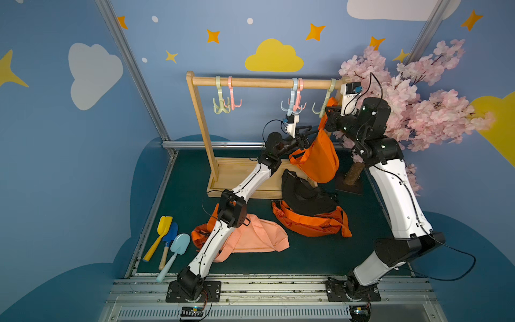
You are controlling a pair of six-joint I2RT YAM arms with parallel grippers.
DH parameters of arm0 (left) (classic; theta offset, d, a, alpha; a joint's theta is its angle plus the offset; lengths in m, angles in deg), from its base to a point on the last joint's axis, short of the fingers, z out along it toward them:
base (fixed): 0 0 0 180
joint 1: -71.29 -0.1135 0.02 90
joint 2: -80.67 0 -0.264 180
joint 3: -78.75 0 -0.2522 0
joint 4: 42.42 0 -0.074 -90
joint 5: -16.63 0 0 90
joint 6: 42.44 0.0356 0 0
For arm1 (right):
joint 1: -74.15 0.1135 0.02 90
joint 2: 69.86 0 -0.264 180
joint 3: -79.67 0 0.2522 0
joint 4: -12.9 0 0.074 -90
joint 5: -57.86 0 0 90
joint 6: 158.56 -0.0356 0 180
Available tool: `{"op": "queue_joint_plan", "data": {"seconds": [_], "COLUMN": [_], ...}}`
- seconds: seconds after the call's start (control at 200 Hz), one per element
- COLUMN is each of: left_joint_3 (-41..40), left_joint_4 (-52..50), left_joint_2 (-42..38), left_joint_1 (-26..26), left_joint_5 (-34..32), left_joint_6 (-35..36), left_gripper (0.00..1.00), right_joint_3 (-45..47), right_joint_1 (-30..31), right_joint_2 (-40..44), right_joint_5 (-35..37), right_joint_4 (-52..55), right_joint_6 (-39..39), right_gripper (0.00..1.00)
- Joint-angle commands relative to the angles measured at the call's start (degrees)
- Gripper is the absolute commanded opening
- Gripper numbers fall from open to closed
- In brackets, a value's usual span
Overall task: Take the bag off the hook
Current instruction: Pick up the bag from the hook, then place the bag at the center of the board.
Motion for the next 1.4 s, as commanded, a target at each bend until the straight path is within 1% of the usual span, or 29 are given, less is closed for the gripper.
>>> {"op": "queue_joint_plan", "data": {"seconds": [0.0, 0.105, 0.245, 0.441, 0.576, 0.641, 0.706, 0.766, 0.826, 0.856, 0.916, 0.961, 0.996, 1.076, 1.166, 1.272, 1.297, 1.322, 1.352, 1.397], "left_joint_3": [1.64, 0.32, -0.7, -0.53, -0.87, -1.86, -4.57, -10.12, -20.88, -27.86, -42.21, -50.98, -56.66, -67.42, -77.46, -86.38, -87.87, -89.11, -90.48, -92.86], "left_joint_4": [4.11, 6.94, 9.92, 10.33, 10.24, 10.24, 10.31, 11.01, 12.02, 12.09, 10.31, 7.92, 6.69, 6.4, 6.49, 2.02, 0.15, -1.57, -3.49, -5.83], "left_joint_2": [-2.12, -4.29, -6.15, -7.29, -7.58, -7.98, -9.44, -12.56, -18.62, -22.95, -31.87, -38.09, -42.1, -49.28, -56.43, -65.23, -67.24, -69.18, -71.51, -74.84], "left_joint_1": [-0.74, -1.0, -1.19, -1.02, -1.1, -1.43, -2.13, -2.88, -3.29, -3.3, -2.84, -2.41, -2.21, -2.43, -1.99, -0.15, 0.29, 0.73, 1.2, 1.47], "left_joint_5": [1.76, 3.01, 4.45, 4.94, 5.9, 7.31, 9.1, 11.28, 11.32, 10.31, 6.47, 3.05, 1.32, -0.06, -0.53, -3.22, -4.05, -4.86, -5.91, -7.63], "left_joint_6": [-2.86, -5.18, -8.28, -8.73, -9.43, -10.91, -13.52, -15.24, -14.59, -12.6, -5.55, -0.93, 1.21, 0.99, 0.31, 3.92, 5.06, 6.06, 6.98, 7.84], "left_gripper": [0.69, 0.71, 0.71, 0.73, 0.73, 0.74, 0.74, 0.73, 0.75, 0.78, 0.83, 0.88, 0.89, 0.89, 0.88, 0.88, 0.88, 0.88, 0.89, 0.89], "right_joint_3": [-3.99, -6.65, -9.01, -13.83, -13.44, -11.27, -8.24, -5.53, -2.8, -1.45, 1.79, 5.08, 8.12, 15.41, 23.28, 32.3, 34.25, 35.86, 37.56, 38.89], "right_joint_1": [1.12, 2.16, 2.47, 2.72, 2.92, 3.1, 3.44, 3.83, 4.39, 4.56, 4.91, 4.96, 5.24, 5.87, 6.78, 7.08, 7.12, 7.09, 7.05, 6.9], "right_joint_2": [1.44, 1.71, 1.94, 0.83, 1.99, 3.69, 6.38, 9.39, 12.64, 14.22, 17.49, 20.18, 22.3, 27.63, 33.24, 38.33, 38.97, 39.19, 38.95, 37.86], "right_joint_5": [1.86, 3.33, 5.39, 7.36, 5.91, 3.9, 1.91, 0.02, -1.04, -1.34, -0.93, -0.57, -0.37, -0.38, -0.24, -0.44, 0.01, 0.73, 2.75, 5.52], "right_joint_4": [4.41, 6.42, 8.58, 12.58, 12.63, 12.29, 12.26, 12.3, 12.81, 13.46, 15.08, 15.93, 16.53, 17.77, 19.35, 21.55, 22.46, 23.65, 25.95, 28.89], "right_joint_6": [3.76, 5.83, 6.42, 5.87, 5.08, 4.87, 4.63, 3.9, 2.83, 2.23, 0.94, -0.11, -1.08, -3.71, -7.16, -10.48, -11.11, -11.49, -11.92, -12.22], "right_gripper": [0.0, 0.0, 0.0, 0.0, 0.0, 0.0, 0.0, 0.0, 0.0, 0.0, 0.0, 0.0, 0.0, 0.0, 0.0, 0.0, 0.08, 0.13, 0.21, 0.35]}}
